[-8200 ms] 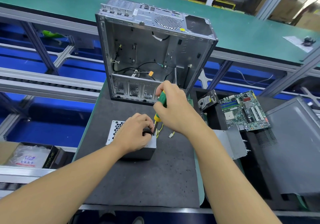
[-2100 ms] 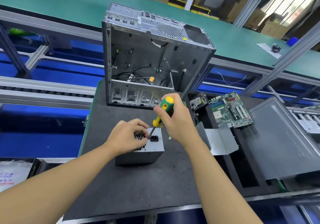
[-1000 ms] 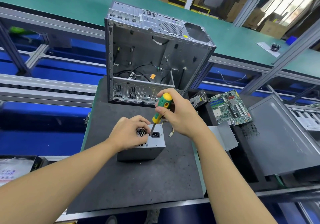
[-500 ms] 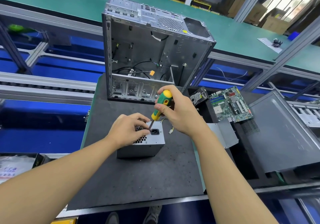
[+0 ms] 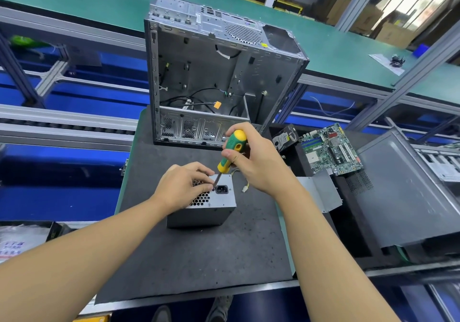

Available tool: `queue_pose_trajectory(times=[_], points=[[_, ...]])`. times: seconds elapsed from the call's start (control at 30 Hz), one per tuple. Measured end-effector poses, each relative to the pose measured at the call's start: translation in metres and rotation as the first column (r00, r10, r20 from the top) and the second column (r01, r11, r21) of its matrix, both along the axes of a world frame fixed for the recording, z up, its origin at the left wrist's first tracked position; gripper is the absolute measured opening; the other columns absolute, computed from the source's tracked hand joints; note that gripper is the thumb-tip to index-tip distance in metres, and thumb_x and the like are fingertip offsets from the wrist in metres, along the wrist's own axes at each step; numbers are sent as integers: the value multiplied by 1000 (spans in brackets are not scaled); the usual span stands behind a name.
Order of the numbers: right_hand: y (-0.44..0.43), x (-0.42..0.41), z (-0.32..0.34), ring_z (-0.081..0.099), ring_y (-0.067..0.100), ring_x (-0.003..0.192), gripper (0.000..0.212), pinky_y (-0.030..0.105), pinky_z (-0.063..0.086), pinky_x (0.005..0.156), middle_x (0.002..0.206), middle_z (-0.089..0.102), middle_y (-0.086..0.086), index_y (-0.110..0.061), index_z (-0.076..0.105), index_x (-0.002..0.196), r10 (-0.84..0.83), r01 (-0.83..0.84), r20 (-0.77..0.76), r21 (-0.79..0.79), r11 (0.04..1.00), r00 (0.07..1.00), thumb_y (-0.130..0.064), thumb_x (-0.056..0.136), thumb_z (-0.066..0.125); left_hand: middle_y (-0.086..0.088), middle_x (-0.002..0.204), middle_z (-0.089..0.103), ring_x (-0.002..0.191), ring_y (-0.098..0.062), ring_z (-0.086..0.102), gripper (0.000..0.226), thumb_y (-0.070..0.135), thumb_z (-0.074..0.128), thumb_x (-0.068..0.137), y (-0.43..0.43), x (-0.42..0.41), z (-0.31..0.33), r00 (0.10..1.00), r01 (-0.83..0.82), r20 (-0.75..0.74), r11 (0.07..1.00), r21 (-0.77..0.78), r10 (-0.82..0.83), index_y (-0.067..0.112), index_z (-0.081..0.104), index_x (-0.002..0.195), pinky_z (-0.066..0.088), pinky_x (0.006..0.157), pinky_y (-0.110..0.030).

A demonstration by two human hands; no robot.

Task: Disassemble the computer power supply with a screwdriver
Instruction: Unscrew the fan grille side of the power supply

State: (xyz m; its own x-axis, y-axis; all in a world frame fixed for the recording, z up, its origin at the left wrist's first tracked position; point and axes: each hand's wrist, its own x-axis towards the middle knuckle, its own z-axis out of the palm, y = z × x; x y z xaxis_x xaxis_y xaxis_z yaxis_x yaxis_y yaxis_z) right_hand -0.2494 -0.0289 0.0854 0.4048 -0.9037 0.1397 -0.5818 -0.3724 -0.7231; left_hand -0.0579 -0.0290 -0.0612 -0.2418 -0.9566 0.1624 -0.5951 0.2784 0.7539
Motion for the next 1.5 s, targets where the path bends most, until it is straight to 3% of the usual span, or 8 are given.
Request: queue_pose_trajectory(times=[0.23,0.4,0.57,0.77,0.97,1.2,1.33,1.5], points=[[0,1,2,68,17,81,26,42,57,75,91,65,-5,-32,49,111,-6,6,-12,-3,1000,1000,-27,93,67,30,107,65,89,0,65,4,33,78,85,0,0,0,1000,16,-7,1000,4,-16,35,81,88,48,92,-42],[1,2,0,65,6,68,29,19,52,63,79,63,-7,-31,50,107,-19,18,-32,-33,999,999,-32,89,72,32,105,64,81,0,63,6,33,77,86,1,0,1,1000,20,19,1000,-12,-20,37,79,86,48,89,-41],[1,-1,3,68,12,78,27,39,58,72,89,67,-6,-31,51,109,-19,19,10,-30,999,1000,-28,90,70,37,104,61,80,-4,64,11,32,70,89,3,-1,3,999,-1,41,1000,-20,1,38,77,84,48,90,-39],[1,-3,1,67,13,79,27,40,58,73,90,67,-5,-30,51,110,-33,32,-7,-24,999,999,-29,91,70,37,108,61,91,1,60,22,36,71,81,4,-1,6,999,-10,51,1000,20,9,56,66,72,40,96,-31],[2,-2,1,68,14,80,27,41,58,73,89,66,-7,-31,51,110,-33,33,-11,-11,999,999,-30,91,70,37,107,61,88,1,62,11,39,70,80,3,0,5,999,5,42,1000,17,-5,49,73,77,44,96,-37],[-5,2,13,70,23,83,23,49,60,71,95,68,-1,-35,50,105,-17,29,-102,111,993,995,-32,92,68,38,109,59,90,-9,62,22,38,65,82,4,0,7,997,-4,77,998,59,-1,57,63,71,41,96,-32],[-13,2,22,66,19,70,32,40,57,65,83,65,-2,-27,49,103,-109,125,-319,29,992,942,-48,88,68,35,115,59,95,-8,60,22,37,61,82,5,-2,9,996,3,92,998,55,-8,56,61,72,35,98,-29],[-5,15,23,52,16,62,37,31,38,51,73,56,-2,-23,41,93,-103,82,-438,-67,994,893,-56,91,59,37,107,58,85,5,58,24,28,69,83,5,-1,8,998,-2,69,999,34,0,50,64,73,36,95,-29]])
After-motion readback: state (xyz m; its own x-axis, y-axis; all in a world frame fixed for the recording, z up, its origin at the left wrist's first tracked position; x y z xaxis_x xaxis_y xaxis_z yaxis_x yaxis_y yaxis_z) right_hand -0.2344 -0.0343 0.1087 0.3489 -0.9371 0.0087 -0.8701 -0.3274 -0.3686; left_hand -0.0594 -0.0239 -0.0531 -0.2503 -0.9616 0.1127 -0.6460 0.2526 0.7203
